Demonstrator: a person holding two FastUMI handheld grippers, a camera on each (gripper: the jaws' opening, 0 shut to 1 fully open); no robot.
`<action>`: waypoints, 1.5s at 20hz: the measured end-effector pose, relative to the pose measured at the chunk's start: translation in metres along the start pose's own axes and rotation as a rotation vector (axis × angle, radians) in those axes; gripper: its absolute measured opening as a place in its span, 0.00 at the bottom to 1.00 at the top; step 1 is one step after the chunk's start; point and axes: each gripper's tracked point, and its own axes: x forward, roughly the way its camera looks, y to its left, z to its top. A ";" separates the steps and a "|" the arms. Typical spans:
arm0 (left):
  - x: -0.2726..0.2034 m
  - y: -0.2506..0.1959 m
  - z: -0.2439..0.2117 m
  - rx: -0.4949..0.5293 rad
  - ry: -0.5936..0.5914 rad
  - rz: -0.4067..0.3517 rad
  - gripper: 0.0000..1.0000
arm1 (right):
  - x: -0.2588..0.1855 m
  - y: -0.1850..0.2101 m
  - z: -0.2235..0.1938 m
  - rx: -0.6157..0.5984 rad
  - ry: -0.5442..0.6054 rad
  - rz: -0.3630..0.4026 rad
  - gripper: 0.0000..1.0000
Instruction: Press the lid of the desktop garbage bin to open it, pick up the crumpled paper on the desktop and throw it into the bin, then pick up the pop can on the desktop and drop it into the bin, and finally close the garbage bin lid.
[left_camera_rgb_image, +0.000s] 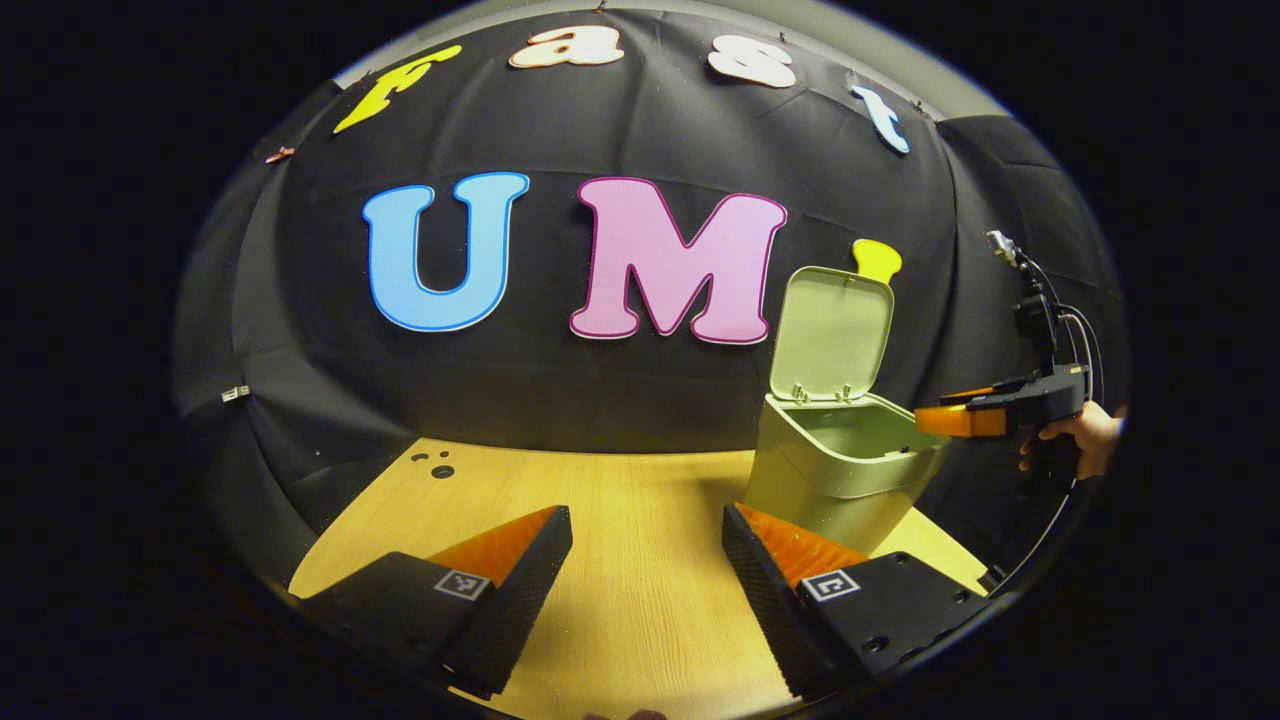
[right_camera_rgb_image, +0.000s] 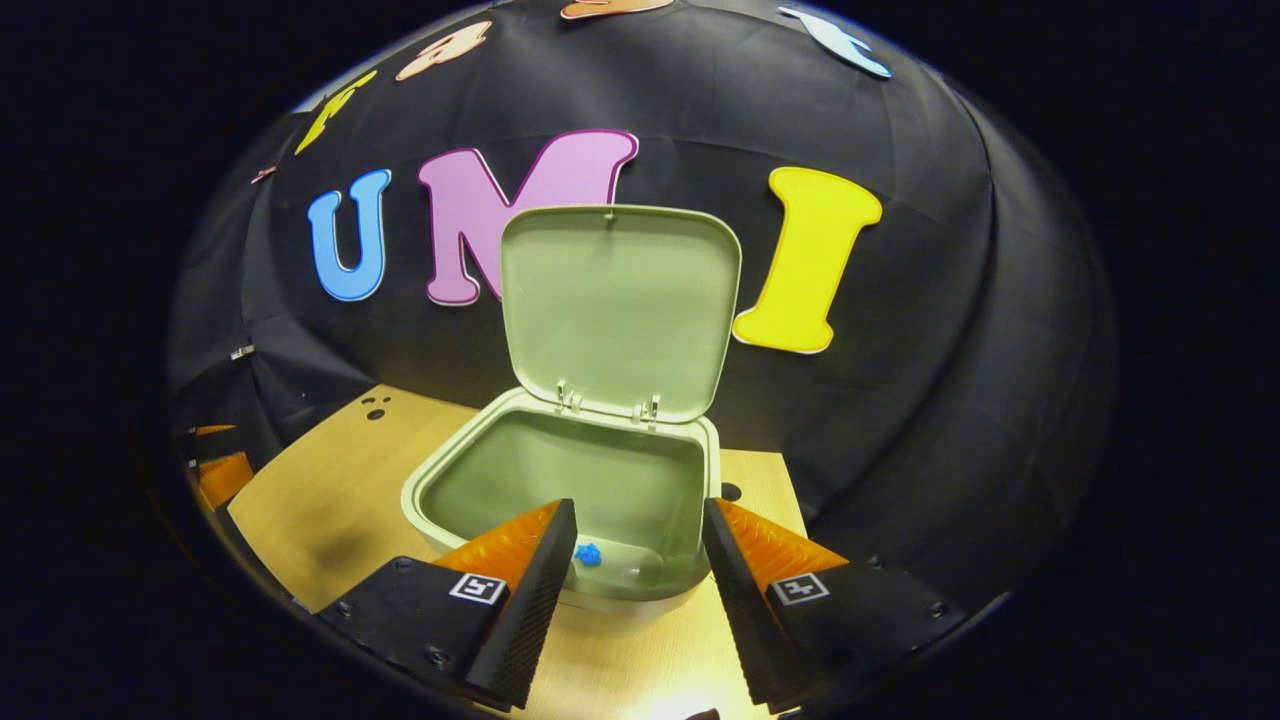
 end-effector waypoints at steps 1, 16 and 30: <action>0.001 0.000 0.001 -0.001 0.001 0.000 0.97 | -0.001 0.000 0.006 0.002 -0.014 -0.001 0.81; 0.013 0.000 -0.002 -0.028 0.002 0.004 0.97 | 0.003 -0.014 0.202 0.042 -0.481 -0.002 0.81; 0.059 -0.002 -0.020 -0.042 0.073 0.072 0.96 | 0.082 -0.022 0.240 0.108 -0.650 -0.017 0.82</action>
